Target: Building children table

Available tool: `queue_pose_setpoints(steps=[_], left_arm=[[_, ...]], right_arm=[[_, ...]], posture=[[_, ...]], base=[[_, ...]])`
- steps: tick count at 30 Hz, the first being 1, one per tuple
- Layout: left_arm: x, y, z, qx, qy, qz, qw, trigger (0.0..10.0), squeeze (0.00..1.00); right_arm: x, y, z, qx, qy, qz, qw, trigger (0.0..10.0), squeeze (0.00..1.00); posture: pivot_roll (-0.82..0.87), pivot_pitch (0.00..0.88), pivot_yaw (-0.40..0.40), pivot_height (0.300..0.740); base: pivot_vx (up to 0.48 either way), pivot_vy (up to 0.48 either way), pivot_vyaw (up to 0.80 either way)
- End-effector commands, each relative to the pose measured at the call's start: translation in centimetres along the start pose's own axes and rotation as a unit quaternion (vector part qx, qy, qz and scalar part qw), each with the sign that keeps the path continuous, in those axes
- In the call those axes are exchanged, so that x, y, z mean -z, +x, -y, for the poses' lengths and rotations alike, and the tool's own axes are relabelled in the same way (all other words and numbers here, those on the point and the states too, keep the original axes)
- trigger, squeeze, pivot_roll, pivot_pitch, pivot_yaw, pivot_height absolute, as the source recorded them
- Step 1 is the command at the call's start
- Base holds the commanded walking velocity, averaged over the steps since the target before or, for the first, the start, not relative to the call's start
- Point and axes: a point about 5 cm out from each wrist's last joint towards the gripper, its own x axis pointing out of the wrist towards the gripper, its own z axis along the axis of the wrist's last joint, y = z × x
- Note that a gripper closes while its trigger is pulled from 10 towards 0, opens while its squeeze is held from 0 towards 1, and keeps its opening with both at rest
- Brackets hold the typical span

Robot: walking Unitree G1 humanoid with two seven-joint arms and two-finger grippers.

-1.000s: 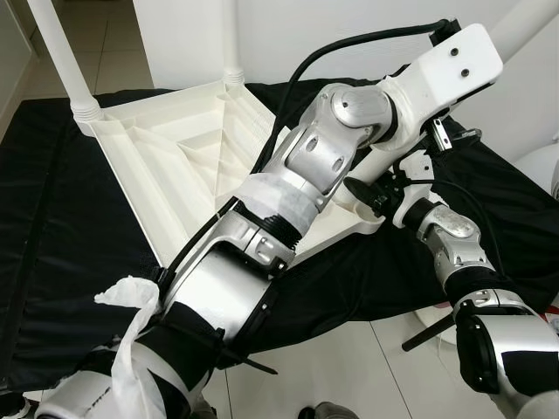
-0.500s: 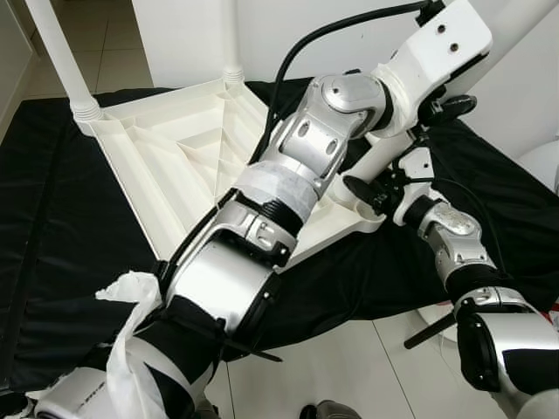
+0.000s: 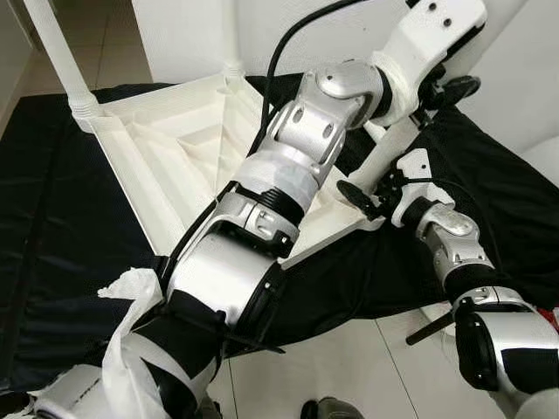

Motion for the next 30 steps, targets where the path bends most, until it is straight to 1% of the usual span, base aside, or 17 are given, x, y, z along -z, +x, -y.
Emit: queue_pose_setpoints(steps=[1, 2, 3, 4, 6, 9, 10, 12, 14, 20, 23, 24, 25, 26, 27, 28, 30], left_arm=[[-2.5, 0.1, -1.0, -0.151, -0.014, 0.025, 0.988, 10.0, 0.00], [-2.8, -0.1, -1.5, -0.160, -0.013, 0.023, 0.987, 10.0, 0.00], [-3.1, -0.4, -2.1, -0.169, -0.011, 0.023, 0.985, 10.0, 0.00], [-3.1, -0.4, -2.1, -0.169, -0.011, 0.023, 0.985, 10.0, 0.00], [-3.7, -1.1, -3.2, -0.182, -0.008, 0.029, 0.983, 10.0, 0.00], [-4.0, -1.4, -3.6, -0.187, -0.008, 0.032, 0.982, 10.0, 0.00], [-4.3, -1.9, -4.2, -0.195, -0.010, 0.035, 0.980, 10.0, 0.00], [-4.3, -1.9, -4.2, -0.195, -0.010, 0.035, 0.980, 10.0, 0.00], [-4.6, -2.9, -5.5, -0.223, -0.016, 0.040, 0.974, 10.0, 0.00], [-4.7, -3.8, -6.2, -0.256, -0.033, 0.045, 0.965, 10.0, 0.00], [-4.8, -4.6, -6.6, -0.300, -0.083, 0.060, 0.948, 10.0, 0.00], [-4.8, -4.6, -6.6, -0.300, -0.083, 0.060, 0.948, 10.0, 0.00], [-4.7, -4.8, -6.6, -0.307, -0.089, 0.060, 0.946, 10.0, 0.00], [-4.7, -4.8, -6.6, -0.307, -0.089, 0.060, 0.946, 10.0, 0.00], [-4.6, -4.9, -6.6, -0.311, -0.092, 0.061, 0.944, 10.0, 0.00], [-4.6, -4.9, -6.6, -0.311, -0.092, 0.061, 0.944, 10.0, 0.00], [-4.6, -5.0, -6.2, -0.314, -0.108, 0.068, 0.941, 10.0, 0.00]], right_arm=[[-1.2, 0.7, 0.0, 0.013, -0.009, 0.027, 1.000, 10.0, 1.00], [-1.4, 0.9, -0.1, 0.017, -0.013, 0.034, 0.999, 10.0, 1.00], [-1.8, 1.2, -0.4, 0.019, -0.018, 0.046, 0.999, 10.0, 0.00], [-1.8, 1.2, -0.4, 0.019, -0.018, 0.046, 0.999, 10.0, 0.00], [-2.3, 1.8, -1.1, 0.022, -0.023, 0.067, 0.997, 10.0, 0.00], [-2.5, 2.0, -1.5, 0.024, -0.024, 0.076, 0.997, 10.0, 0.00], [-2.9, 2.4, -1.9, 0.032, -0.028, 0.090, 0.995, 10.0, 0.00], [-2.9, 2.4, -1.9, 0.032, -0.028, 0.090, 0.995, 10.0, 0.00], [-3.9, 3.0, -2.7, 0.064, -0.038, 0.120, 0.990, 10.0, 0.00], [-5.0, 3.8, -3.3, 0.123, -0.046, 0.150, 0.980, 10.0, 0.00], [-6.1, 4.9, -3.7, 0.212, -0.026, 0.171, 0.962, 10.0, 0.00], [-6.1, 4.9, -3.7, 0.212, -0.026, 0.171, 0.962, 10.0, 0.00], [-6.5, 5.2, -3.8, 0.233, -0.022, 0.174, 0.956, 10.0, 0.00], [-6.5, 5.2, -3.8, 0.233, -0.022, 0.174, 0.956, 10.0, 0.00], [-6.8, 5.6, -4.1, 0.258, -0.026, 0.171, 0.950, 10.0, 0.00], [-6.8, 5.6, -4.1, 0.258, -0.026, 0.171, 0.950, 10.0, 0.00], [-7.4, 6.5, -4.7, 0.298, -0.015, 0.168, 0.939, 10.0, 0.00]], posture=[[0.04, 0.010, -0.018, 0.740], [0.04, 0.010, -0.018, 0.740], [0.05, 0.008, -0.019, 0.740], [0.05, 0.008, -0.019, 0.740], [0.05, 0.003, -0.023, 0.740], [0.06, 0.002, -0.023, 0.740], [0.06, 0.000, -0.025, 0.740], [0.06, 0.000, -0.025, 0.740], [0.06, 0.000, -0.026, 0.740], [0.06, 0.000, -0.024, 0.740], [0.07, 0.000, -0.041, 0.740], [0.07, 0.000, -0.041, 0.740], [0.07, 0.000, -0.041, 0.740], [0.07, 0.000, -0.041, 0.740], [0.07, 0.000, -0.043, 0.740], [0.07, 0.000, -0.043, 0.740], [0.08, 0.000, -0.045, 0.740]], base=[[0.000, 0.000, 0.00], [0.000, 0.000, 0.00], [0.000, 0.000, 0.00], [0.000, 0.000, 0.00], [0.000, 0.000, 0.00], [0.000, 0.000, 0.00], [0.000, 0.000, 0.00], [0.000, 0.000, 0.00], [0.000, 0.000, 0.00], [0.000, 0.000, 0.00], [0.000, 0.000, 0.00], [0.000, 0.000, 0.00], [0.000, 0.000, 0.00], [0.000, 0.000, 0.00], [0.000, 0.000, 0.00], [0.000, 0.000, 0.00], [0.000, 0.000, 0.00]])
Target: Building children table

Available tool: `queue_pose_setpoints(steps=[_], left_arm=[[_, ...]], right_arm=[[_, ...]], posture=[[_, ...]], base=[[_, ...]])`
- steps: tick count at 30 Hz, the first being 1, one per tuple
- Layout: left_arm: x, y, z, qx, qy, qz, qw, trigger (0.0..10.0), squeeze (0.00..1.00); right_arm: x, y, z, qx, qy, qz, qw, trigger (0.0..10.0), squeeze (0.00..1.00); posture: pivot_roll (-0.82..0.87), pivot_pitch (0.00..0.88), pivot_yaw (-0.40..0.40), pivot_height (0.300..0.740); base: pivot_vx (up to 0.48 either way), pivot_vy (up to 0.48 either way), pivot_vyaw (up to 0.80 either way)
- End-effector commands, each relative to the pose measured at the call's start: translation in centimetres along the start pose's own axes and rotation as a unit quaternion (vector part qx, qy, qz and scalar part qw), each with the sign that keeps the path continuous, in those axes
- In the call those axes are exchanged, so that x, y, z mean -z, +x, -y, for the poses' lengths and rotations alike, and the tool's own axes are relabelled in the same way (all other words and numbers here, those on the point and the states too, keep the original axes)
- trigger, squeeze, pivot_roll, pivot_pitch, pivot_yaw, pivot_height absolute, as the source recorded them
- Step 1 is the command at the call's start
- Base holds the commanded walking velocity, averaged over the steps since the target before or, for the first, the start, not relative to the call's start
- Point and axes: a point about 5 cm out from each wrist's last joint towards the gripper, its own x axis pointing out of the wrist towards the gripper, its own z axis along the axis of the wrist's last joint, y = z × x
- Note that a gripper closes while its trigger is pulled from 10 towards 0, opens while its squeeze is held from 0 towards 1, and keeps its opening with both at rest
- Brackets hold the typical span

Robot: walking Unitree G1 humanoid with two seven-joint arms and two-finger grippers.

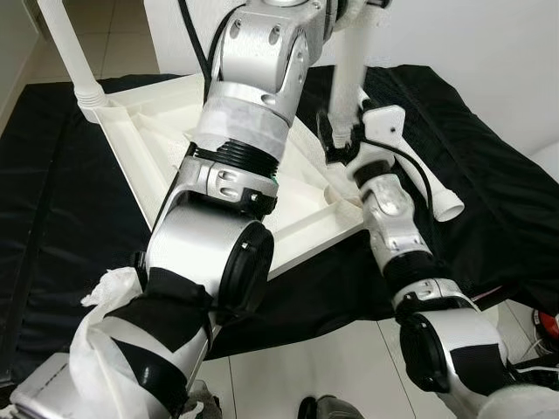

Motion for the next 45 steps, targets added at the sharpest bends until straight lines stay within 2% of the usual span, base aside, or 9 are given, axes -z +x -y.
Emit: queue_pose_setpoints(steps=[1, 12, 27, 28, 29, 30, 32, 33, 45], left_arm=[[0.0, -0.2, 0.6, -0.002, -0.011, -0.002, 1.000, 10.0, 0.00], [0.2, -0.6, 1.3, -0.013, -0.007, -0.010, 1.000, 10.0, 0.00], [-0.1, -1.0, 1.9, -0.005, -0.006, 0.000, 1.000, 10.0, 0.00], [-0.1, -1.0, 2.2, 0.000, -0.005, -0.001, 1.000, 10.0, 0.00], [-0.1, -1.0, 2.2, 0.000, -0.005, -0.001, 1.000, 10.0, 0.00], [-0.1, -1.0, 2.4, 0.003, -0.003, -0.001, 1.000, 10.0, 0.00], [0.0, -1.0, 2.5, 0.006, -0.002, -0.002, 1.000, 10.0, 0.00], [0.0, -1.0, 2.7, 0.008, -0.003, -0.003, 1.000, 10.0, 0.00], [0.6, -1.1, 3.7, 0.021, 0.026, -0.014, 0.999, 10.0, 0.00]], right_arm=[[-0.2, 0.4, -0.6, 0.036, -0.007, -0.005, 0.999, 10.0, 0.00], [-1.0, 1.8, -2.2, 0.117, -0.087, -0.025, 0.989, 10.0, 0.00], [0.3, 1.5, -2.9, 0.154, -0.066, -0.084, 0.982, 10.0, 0.00], [0.2, 1.5, -2.9, 0.155, -0.065, -0.082, 0.982, 7.3, 0.00], [0.2, 1.5, -2.9, 0.155, -0.065, -0.082, 0.982, 7.3, 0.00], [0.2, 1.6, -2.9, 0.158, -0.065, -0.082, 0.982, 2.1, 0.00], [0.1, 1.6, -2.9, 0.162, -0.071, -0.078, 0.981, 2.1, 0.00], [0.0, 1.7, -2.9, 0.165, -0.070, -0.078, 0.981, 0.0, 0.00], [-0.5, 1.9, -3.2, 0.159, -0.067, -0.061, 0.983, 0.0, 0.00]], posture=[[0.08, 0.000, -0.047, 0.740], [0.10, 0.000, -0.061, 0.740], [0.11, 0.000, -0.064, 0.740], [0.11, 0.000, -0.064, 0.740], [0.11, 0.000, -0.064, 0.740], [0.11, 0.000, -0.064, 0.740], [0.11, 0.000, -0.063, 0.740], [0.11, 0.000, -0.061, 0.740], [0.10, 0.000, -0.055, 0.740]], base=[[0.000, 0.000, 0.00], [0.000, 0.000, 0.00], [0.000, 0.000, 0.00], [0.000, 0.000, 0.00], [0.000, 0.000, 0.00], [0.000, 0.000, 0.00], [0.000, 0.000, 0.00], [0.000, 0.000, 0.00], [0.000, 0.000, 0.00]])
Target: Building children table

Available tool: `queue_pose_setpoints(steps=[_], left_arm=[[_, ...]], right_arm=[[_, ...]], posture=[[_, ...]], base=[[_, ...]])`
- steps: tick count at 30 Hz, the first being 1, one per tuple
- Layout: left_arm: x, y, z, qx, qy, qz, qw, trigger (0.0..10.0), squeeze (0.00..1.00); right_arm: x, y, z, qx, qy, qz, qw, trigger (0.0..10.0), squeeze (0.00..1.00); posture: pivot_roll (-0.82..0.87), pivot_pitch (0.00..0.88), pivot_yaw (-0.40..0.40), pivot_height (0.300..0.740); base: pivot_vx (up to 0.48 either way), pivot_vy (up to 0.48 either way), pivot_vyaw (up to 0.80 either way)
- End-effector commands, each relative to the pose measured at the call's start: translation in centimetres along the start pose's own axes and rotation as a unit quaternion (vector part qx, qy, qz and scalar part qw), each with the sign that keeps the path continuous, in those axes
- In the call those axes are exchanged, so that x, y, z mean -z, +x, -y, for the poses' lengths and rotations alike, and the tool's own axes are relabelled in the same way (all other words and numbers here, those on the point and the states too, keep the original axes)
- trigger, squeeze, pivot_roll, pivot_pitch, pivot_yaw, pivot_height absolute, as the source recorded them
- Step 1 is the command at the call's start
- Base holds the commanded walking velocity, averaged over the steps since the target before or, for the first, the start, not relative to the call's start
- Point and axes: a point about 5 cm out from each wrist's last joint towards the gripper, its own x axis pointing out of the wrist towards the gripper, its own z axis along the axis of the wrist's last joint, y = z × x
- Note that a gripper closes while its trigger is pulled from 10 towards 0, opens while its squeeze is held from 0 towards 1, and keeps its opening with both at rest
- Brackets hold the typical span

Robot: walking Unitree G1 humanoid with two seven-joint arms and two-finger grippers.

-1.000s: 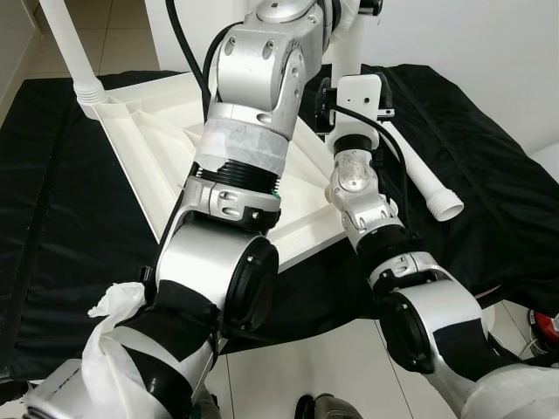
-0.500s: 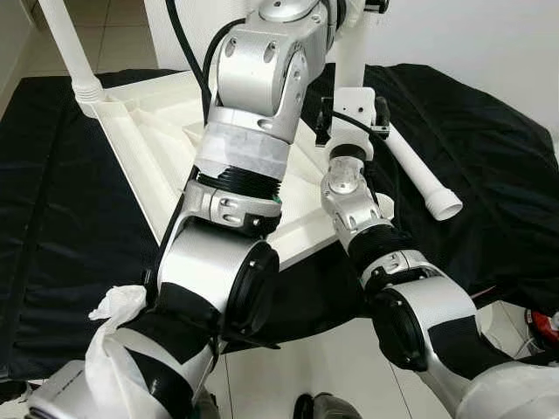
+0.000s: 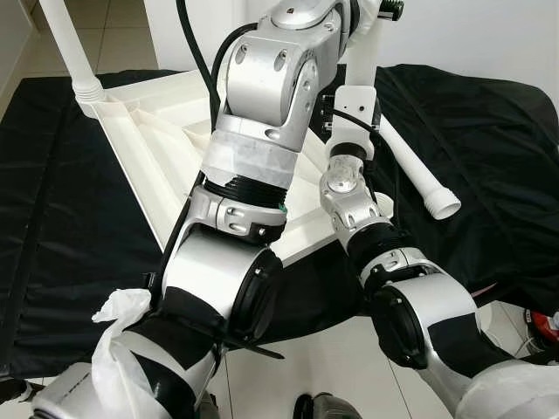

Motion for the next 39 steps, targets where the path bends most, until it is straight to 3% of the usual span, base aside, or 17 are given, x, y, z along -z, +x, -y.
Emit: queue_pose_setpoints(steps=[1, 3, 4, 5, 6, 10, 11, 12, 14, 18, 21, 22, 25, 28, 31, 33, 39], left_arm=[[0.1, 0.0, 1.1, 0.005, 0.066, 0.010, 0.998, 10.0, 0.00], [0.1, -0.2, 1.7, 0.023, 0.117, 0.032, 0.992, 10.0, 0.00], [0.3, -0.3, 2.0, 0.042, 0.089, 0.029, 0.995, 10.0, 0.00], [0.3, -0.3, 2.0, 0.042, 0.089, 0.029, 0.995, 10.0, 0.00], [0.4, -0.4, 2.5, 0.070, 0.056, 0.026, 0.996, 10.0, 1.00], [0.2, -0.5, 2.9, 0.082, 0.075, 0.037, 0.993, 10.0, 1.00], [0.0, -0.6, 3.0, 0.081, 0.091, 0.047, 0.991, 10.0, 0.00], [0.0, -0.6, 3.0, 0.081, 0.091, 0.047, 0.991, 10.0, 0.00], [-0.3, -0.8, 3.0, 0.081, 0.087, 0.065, 0.991, 10.0, 0.00], [-0.3, -0.9, 2.6, 0.079, 0.083, 0.071, 0.991, 10.0, 0.00], [-0.2, -1.1, 1.8, 0.071, 0.080, 0.069, 0.992, 10.0, 0.00], [0.5, -1.5, 0.3, 0.049, 0.079, 0.064, 0.994, 10.0, 0.00], [1.1, -1.8, -0.5, 0.038, 0.081, 0.061, 0.994, 10.0, 0.00], [2.0, -2.4, -1.5, 0.027, 0.079, 0.054, 0.995, 10.0, 0.00], [3.8, -3.2, -3.1, 0.002, 0.089, 0.029, 0.996, 10.0, 0.00], [3.8, -3.2, -3.1, 0.002, 0.089, 0.029, 0.996, 10.0, 0.00], [6.7, -4.4, -5.2, -0.027, 0.099, -0.008, 0.995, 10.0, 0.00]], right_arm=[[-0.8, 0.2, -0.6, -0.011, 0.012, 0.013, 1.000, 10.0, 0.00], [-0.8, 0.1, -0.7, -0.018, 0.040, 0.001, 0.999, 10.0, 0.00], [-0.7, 0.0, -0.9, -0.026, 0.058, -0.007, 0.998, 10.0, 0.00], [-0.7, 0.0, -0.9, -0.026, 0.058, -0.007, 0.998, 10.0, 0.00], [-0.6, -0.2, -1.4, -0.044, 0.096, -0.025, 0.994, 10.0, 0.00], [-0.3, -0.3, -1.6, -0.056, 0.128, -0.044, 0.989, 10.0, 0.00], [-0.1, -0.4, -1.8, -0.062, 0.154, -0.060, 0.984, 10.0, 0.00], [-0.1, -0.4, -1.8, -0.062, 0.154, -0.060, 0.984, 10.0, 0.00], [0.4, -0.5, -1.9, -0.071, 0.201, -0.089, 0.973, 10.0, 0.00], [0.5, -0.5, -1.9, -0.074, 0.220, -0.095, 0.968, 10.0, 0.00], [0.6, -0.2, -1.3, -0.065, 0.237, -0.096, 0.964, 10.0, 0.00], [0.6, 0.2, -0.5, -0.060, 0.242, -0.092, 0.964, 10.0, 0.00], [0.7, 0.3, -0.2, -0.065, 0.245, -0.089, 0.963, 10.0, 0.00], [0.8, 0.5, 0.4, -0.080, 0.236, -0.079, 0.965, 10.0, 0.00], [1.1, 0.4, 1.6, -0.112, 0.192, -0.056, 0.973, 10.0, 0.00], [1.1, 0.4, 1.6, -0.112, 0.192, -0.056, 0.973, 10.0, 0.00], [2.2, -0.3, 3.9, -0.158, 0.126, -0.038, 0.979, 10.0, 0.00]], posture=[[0.10, 0.000, -0.055, 0.740], [0.10, 0.000, -0.055, 0.740], [0.10, 0.000, -0.055, 0.740], [0.10, 0.000, -0.055, 0.740], [0.10, 0.000, -0.056, 0.740], [0.10, 0.000, -0.056, 0.740], [0.10, 0.000, -0.056, 0.740], [0.10, 0.000, -0.056, 0.740], [0.10, 0.000, -0.054, 0.740], [0.10, 0.000, -0.054, 0.740], [0.09, 0.000, -0.049, 0.740], [0.09, 0.000, -0.047, 0.740], [0.08, 0.000, -0.041, 0.740], [0.08, 0.000, -0.040, 0.740], [0.07, 0.000, -0.040, 0.740], [0.07, 0.000, -0.040, 0.740], [0.06, 0.000, -0.040, 0.740]], base=[[0.000, 0.000, 0.00], [0.000, 0.000, 0.00], [0.000, 0.000, 0.00], [0.000, 0.000, 0.00], [0.000, 0.000, 0.00], [0.000, 0.000, 0.00], [0.000, 0.000, 0.00], [0.000, 0.000, 0.00], [0.000, 0.000, 0.00], [0.000, 0.000, 0.00], [0.000, 0.000, 0.00], [0.000, 0.000, 0.00], [0.000, 0.000, 0.00], [0.000, 0.000, 0.00], [0.000, 0.000, 0.00], [0.000, 0.000, 0.00], [0.000, 0.000, 0.00]])
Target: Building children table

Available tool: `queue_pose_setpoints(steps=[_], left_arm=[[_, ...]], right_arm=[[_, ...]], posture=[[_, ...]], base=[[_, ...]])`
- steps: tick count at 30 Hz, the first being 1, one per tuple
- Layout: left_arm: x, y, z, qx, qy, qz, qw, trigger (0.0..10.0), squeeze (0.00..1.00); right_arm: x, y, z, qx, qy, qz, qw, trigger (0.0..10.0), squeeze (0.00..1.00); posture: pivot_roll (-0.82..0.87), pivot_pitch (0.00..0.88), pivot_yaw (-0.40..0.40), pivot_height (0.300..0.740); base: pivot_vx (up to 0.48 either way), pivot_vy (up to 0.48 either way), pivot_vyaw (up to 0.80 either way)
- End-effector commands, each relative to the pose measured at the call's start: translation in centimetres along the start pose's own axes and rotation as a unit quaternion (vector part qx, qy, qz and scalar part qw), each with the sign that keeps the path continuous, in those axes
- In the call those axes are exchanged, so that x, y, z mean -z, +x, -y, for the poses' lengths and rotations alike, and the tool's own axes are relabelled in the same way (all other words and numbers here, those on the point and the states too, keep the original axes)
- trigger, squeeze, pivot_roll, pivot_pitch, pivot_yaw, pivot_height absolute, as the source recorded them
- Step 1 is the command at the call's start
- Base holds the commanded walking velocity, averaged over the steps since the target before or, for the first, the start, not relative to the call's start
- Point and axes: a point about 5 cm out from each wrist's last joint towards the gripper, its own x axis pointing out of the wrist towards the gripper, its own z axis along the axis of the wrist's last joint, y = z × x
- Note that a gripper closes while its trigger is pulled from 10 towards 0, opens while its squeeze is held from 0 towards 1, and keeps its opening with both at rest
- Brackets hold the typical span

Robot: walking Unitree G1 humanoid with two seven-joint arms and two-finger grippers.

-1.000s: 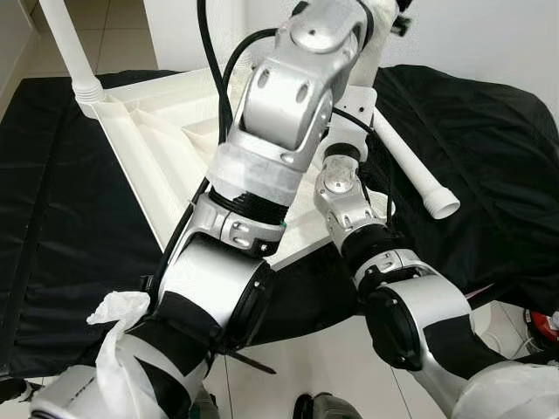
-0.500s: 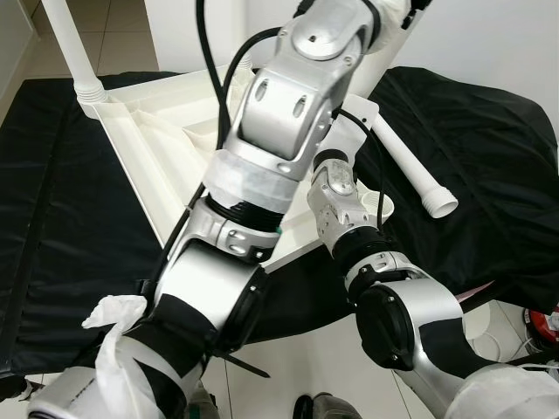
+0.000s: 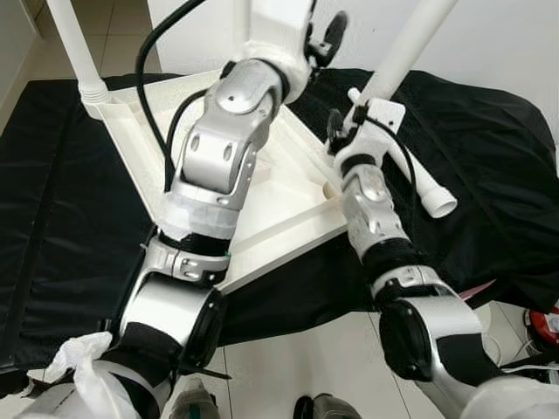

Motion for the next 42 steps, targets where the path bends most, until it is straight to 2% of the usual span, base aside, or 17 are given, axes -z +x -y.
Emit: queue_pose_setpoints(steps=[1, 2, 6, 10, 12, 14, 20, 21, 22, 23, 24, 29, 31, 32, 34, 38, 42], left_arm=[[0.2, -0.1, 0.1, 0.007, 0.009, 0.003, 1.000, 10.0, 0.00], [2.7, -0.8, 0.1, 0.015, 0.019, -0.034, 0.999, 10.0, 0.00], [4.0, -1.2, 0.4, 0.028, 0.000, -0.057, 0.998, 10.0, 0.00], [6.7, -1.6, 1.6, 0.050, 0.010, -0.099, 0.994, 10.0, 0.00], [7.4, -1.8, 2.2, 0.063, 0.014, -0.110, 0.992, 10.0, 0.00], [8.5, -2.1, 3.0, 0.074, 0.048, -0.121, 0.989, 10.0, 0.00], [10.6, -2.6, 4.5, 0.097, 0.051, -0.166, 0.980, 10.0, 0.00], [11.4, -2.9, 5.6, 0.124, 0.054, -0.183, 0.974, 10.0, 0.00], [11.4, -2.9, 5.6, 0.124, 0.054, -0.183, 0.974, 10.0, 0.00], [11.9, -3.3, 6.8, 0.160, 0.060, -0.191, 0.967, 10.0, 0.00], [12.7, -4.2, 9.2, 0.237, 0.075, -0.199, 0.948, 10.0, 0.00], [13.0, -4.6, 10.1, 0.263, 0.088, -0.200, 0.940, 10.0, 0.00], [13.7, -5.1, 11.1, 0.298, 0.091, -0.217, 0.925, 10.0, 0.00], [13.7, -5.1, 11.1, 0.298, 0.091, -0.217, 0.925, 10.0, 0.00], [14.6, -5.6, 12.1, 0.324, 0.093, -0.247, 0.909, 10.0, 0.00], [15.2, -5.6, 12.5, 0.325, 0.094, -0.268, 0.902, 10.0, 0.00], [15.6, -5.1, 12.6, 0.310, 0.092, -0.286, 0.902, 10.0, 0.00]], right_arm=[[-0.4, 0.0, 0.2, -0.013, -0.018, 0.005, 1.000, 10.0, 0.00], [-0.6, -0.6, 1.6, -0.034, -0.038, 0.006, 0.999, 10.0, 0.00], [-1.1, -1.0, 2.2, -0.044, -0.038, 0.016, 0.998, 10.0, 0.00], [-3.1, -1.3, 3.0, -0.036, 0.006, 0.065, 0.997, 10.0, 0.00], [-3.3, -1.3, 3.0, -0.036, 0.005, 0.070, 0.997, 10.0, 0.00], [-3.5, -1.3, 3.0, -0.036, 0.000, 0.072, 0.997, 10.0, 0.00], [-3.3, -1.6, 3.2, -0.035, -0.022, 0.063, 0.997, 10.0, 0.00], [-3.3, -1.7, 3.3, -0.035, -0.023, 0.061, 0.997, 10.0, 0.00], [-3.3, -1.7, 3.3, -0.035, -0.023, 0.061, 0.997, 10.0, 0.00], [-3.3, -1.7, 3.4, -0.035, -0.022, 0.060, 0.997, 10.0, 0.00], [-3.4, -1.8, 3.3, -0.038, -0.027, 0.058, 0.997, 10.0, 0.00], [-3.4, -1.9, 3.3, -0.040, -0.029, 0.057, 0.997, 10.0, 0.00], [-3.4, -2.0, 3.4, -0.041, -0.032, 0.055, 0.997, 10.0, 0.00], [-3.4, -2.0, 3.4, -0.041, -0.032, 0.055, 0.997, 10.0, 0.00], [-3.4, -2.1, 3.4, -0.041, -0.033, 0.054, 0.997, 10.0, 0.00], [-3.4, -2.1, 3.5, -0.040, -0.034, 0.052, 0.997, 10.0, 0.00], [-3.5, -2.1, 3.5, -0.039, -0.036, 0.051, 0.997, 10.0, 0.00]], posture=[[0.06, 0.000, -0.040, 0.740], [0.06, 0.000, -0.039, 0.740], [0.06, 0.000, -0.036, 0.740], [0.05, 0.000, -0.033, 0.740], [0.05, 0.000, -0.033, 0.740], [0.05, 0.000, -0.030, 0.740], [0.05, 0.000, -0.028, 0.740], [0.06, 0.000, -0.029, 0.740], [0.06, 0.000, -0.029, 0.740], [0.05, 0.000, -0.028, 0.740], [0.05, 0.000, -0.025, 0.740], [0.05, 0.000, -0.025, 0.740], [0.05, 0.000, -0.023, 0.740], [0.05, 0.000, -0.023, 0.740], [0.04, 0.003, -0.020, 0.740], [0.04, 0.005, -0.021, 0.740], [0.04, 0.005, -0.019, 0.740]], base=[[0.000, 0.000, 0.00], [0.000, 0.000, 0.00], [0.000, 0.000, 0.00], [0.000, 0.000, 0.00], [0.000, 0.000, 0.00], [0.000, 0.000, 0.00], [0.000, 0.000, 0.00], [0.000, 0.000, 0.00], [0.000, 0.000, 0.00], [0.000, 0.000, 0.00], [0.000, 0.000, 0.00], [0.000, 0.000, 0.00], [0.000, 0.000, 0.00], [0.000, 0.000, 0.00], [0.000, 0.000, 0.00], [0.000, 0.000, 0.00], [0.000, 0.000, 0.00]])
